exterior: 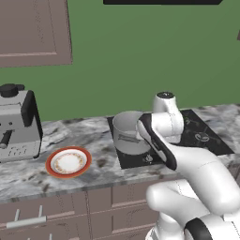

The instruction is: Retrieve the frozen meat and place it in the pot on a burner. Then turn the burner on.

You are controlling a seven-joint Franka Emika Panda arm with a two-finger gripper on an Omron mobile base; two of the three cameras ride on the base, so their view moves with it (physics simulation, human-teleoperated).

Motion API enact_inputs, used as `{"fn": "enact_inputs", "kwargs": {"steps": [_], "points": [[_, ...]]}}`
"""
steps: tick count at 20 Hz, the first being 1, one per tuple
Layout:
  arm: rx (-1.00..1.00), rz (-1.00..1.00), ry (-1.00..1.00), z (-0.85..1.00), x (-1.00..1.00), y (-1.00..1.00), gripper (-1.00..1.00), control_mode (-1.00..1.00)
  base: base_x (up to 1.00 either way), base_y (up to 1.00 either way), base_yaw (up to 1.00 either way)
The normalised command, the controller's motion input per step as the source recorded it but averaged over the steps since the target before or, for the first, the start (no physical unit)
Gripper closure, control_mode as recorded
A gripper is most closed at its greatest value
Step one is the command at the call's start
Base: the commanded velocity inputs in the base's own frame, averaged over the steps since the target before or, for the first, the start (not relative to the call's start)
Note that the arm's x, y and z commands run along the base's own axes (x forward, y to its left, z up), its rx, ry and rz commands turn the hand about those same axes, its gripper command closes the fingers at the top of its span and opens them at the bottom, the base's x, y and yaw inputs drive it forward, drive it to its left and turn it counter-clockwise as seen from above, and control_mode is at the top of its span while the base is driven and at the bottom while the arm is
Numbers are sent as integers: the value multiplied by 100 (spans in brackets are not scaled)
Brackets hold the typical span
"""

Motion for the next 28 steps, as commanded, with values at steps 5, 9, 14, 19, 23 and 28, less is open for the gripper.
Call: {"fn": "enact_inputs", "kwargs": {"steps": [5,9,14,19,23,28], "points": [[-2,0,-3,-55,11,-15,-100,-100,0,0,0],[-3,1,-6,-39,14,-16,-100,-100,0,0,0],[-1,13,-5,-21,5,0,-100,-100,0,0,0],[-4,19,0,-14,0,0,-100,-100,0,0,0],[-7,10,0,-6,5,0,-100,-100,0,0,0],[0,0,0,-9,17,0,-100,-100,0,0,0]]}}
